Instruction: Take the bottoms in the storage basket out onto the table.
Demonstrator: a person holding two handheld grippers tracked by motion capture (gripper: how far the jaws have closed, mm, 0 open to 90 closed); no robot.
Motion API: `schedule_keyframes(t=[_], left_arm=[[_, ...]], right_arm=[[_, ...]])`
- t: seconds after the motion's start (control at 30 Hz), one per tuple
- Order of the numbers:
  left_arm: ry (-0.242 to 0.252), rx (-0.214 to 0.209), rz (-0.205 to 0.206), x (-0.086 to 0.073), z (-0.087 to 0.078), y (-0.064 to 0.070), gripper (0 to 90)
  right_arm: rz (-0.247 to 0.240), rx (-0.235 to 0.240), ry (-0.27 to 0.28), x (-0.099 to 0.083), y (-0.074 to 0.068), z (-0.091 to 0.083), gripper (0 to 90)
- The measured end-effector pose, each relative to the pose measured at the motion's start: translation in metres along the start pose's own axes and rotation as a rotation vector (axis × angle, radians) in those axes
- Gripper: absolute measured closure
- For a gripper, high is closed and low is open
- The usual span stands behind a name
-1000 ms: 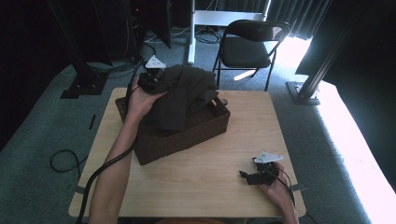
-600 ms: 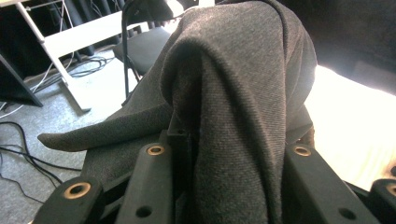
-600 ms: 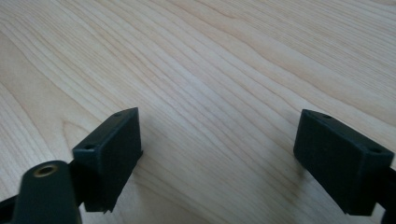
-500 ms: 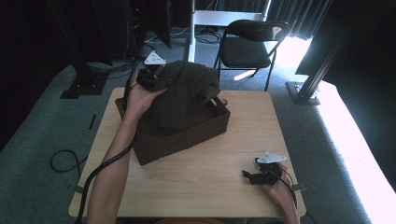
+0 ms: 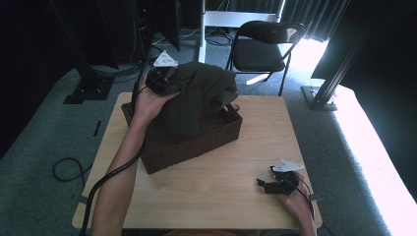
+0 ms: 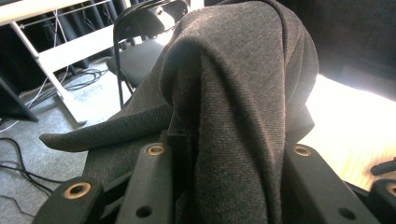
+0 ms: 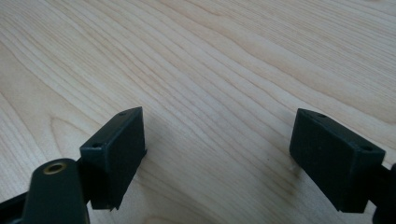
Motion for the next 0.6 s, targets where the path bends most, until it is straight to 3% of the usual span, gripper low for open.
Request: schedule_keyframes(t=[0.6], left_arm=[[0.082, -0.085, 0.037, 0.033, -0.013, 0.029, 68.4]], right_arm=[[0.025, -0.022, 0.002, -0.001, 0.007, -0.003, 18.0]])
Point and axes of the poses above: each handheld gripper's, and its own axes: z roughly forward along the jaws, x roughly out of its top, y roughly to its right, the point moved 10 cm from there along z, roughly forward along the jaws, and after that the axes turned 10 degrees about z, right-handed, at the moved point
